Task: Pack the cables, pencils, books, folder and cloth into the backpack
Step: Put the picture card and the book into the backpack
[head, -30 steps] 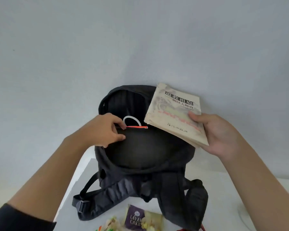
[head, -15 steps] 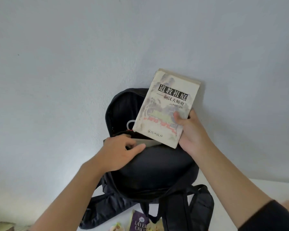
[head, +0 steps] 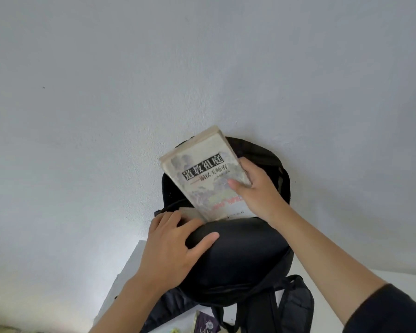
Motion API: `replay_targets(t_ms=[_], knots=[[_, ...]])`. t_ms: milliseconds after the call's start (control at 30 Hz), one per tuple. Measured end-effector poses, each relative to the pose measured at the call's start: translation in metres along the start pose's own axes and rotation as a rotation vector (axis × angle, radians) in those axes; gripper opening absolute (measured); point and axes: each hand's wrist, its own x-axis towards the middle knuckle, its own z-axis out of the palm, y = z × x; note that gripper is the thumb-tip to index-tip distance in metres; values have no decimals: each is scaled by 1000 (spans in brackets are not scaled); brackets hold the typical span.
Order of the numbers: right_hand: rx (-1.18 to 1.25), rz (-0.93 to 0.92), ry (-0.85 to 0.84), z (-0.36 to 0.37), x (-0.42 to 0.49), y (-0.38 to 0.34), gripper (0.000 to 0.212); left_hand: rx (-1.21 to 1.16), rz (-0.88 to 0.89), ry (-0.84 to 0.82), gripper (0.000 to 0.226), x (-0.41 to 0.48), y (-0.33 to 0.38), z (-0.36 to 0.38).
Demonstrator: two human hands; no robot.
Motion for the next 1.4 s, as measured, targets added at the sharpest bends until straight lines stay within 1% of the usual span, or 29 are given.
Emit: replay_targets(t_ms=[67, 133, 233, 267, 333, 400, 467, 533, 600, 667, 700, 733, 800, 867, 933, 1000, 1067, 1133, 1200, 1233, 1300, 1333, 1400], knots=[[14, 5, -19, 6, -2, 8, 20, -46, 35, 6, 57, -3, -1, 1], [119, 33, -28, 16, -3, 14, 14, -101, 38, 33, 53, 1, -2, 1], [312, 82, -29, 31, -3, 12, 23, -257, -71, 110, 40, 14, -7, -3], [325, 90, -15, 33, -2, 13, 24, -300, -96, 119, 37, 18, -10, -4], [315, 112, 22, 31, -1, 20, 25, -322, -90, 88, 33, 23, -14, -6], [301, 173, 55, 24, -1, 29, 24, -338, -85, 70, 29, 24, -15, -8], [195, 235, 60, 17, -3, 35, 22, -353, -99, 84, 27, 24, -15, -10], [-75, 237, 57, 11, -6, 37, 21, -360, -118, 66, 33, 26, -16, -13], [-349, 210, 27, 8, -8, 38, 21, -402, -137, 15, 41, 31, -18, -18], [-488, 187, -16, 9, -10, 40, 23, -434, -147, 8, 51, 38, -20, -22], [-492, 174, -5, 10, -12, 40, 25, -436, -153, 14, 58, 41, -21, -24], [-447, 150, 28, 11, -14, 40, 30, -438, -161, 10, 66, 44, -22, -25], [-293, 76, 123, 12, -17, 38, 43, -437, -173, -26, 81, 49, -23, -27], [-225, 16, 200, 13, -16, 34, 49, -398, -158, -58, 86, 53, -24, -28], [-275, -25, 213, 14, -14, 33, 54, -363, -138, -56, 75, 57, -25, -30], [-338, -34, 131, 12, -14, 34, 58, -331, -110, -17, 56, 61, -24, -33], [-383, -1, 42, 9, -15, 35, 50, -274, -76, 20, 43, 63, -23, -35], [-442, 0, 35, 10, -16, 38, 34, -193, -23, 34, 37, 64, -24, -36], [-526, -28, 73, 15, -20, 44, 16, -141, 49, 15, 30, 66, -25, -34], [-556, -33, 86, 18, -21, 48, 13, -119, 94, -15, 27, 66, -25, -31], [-544, -22, 81, 20, -24, 55, 17, -68, 173, -94, 21, 63, -23, -22], [-515, -16, 70, 19, -26, 56, 17, -55, 186, -121, 21, 60, -22, -16], [-469, -38, 66, 16, -29, 54, 15, -78, 158, -135, 25, 54, -20, -10]])
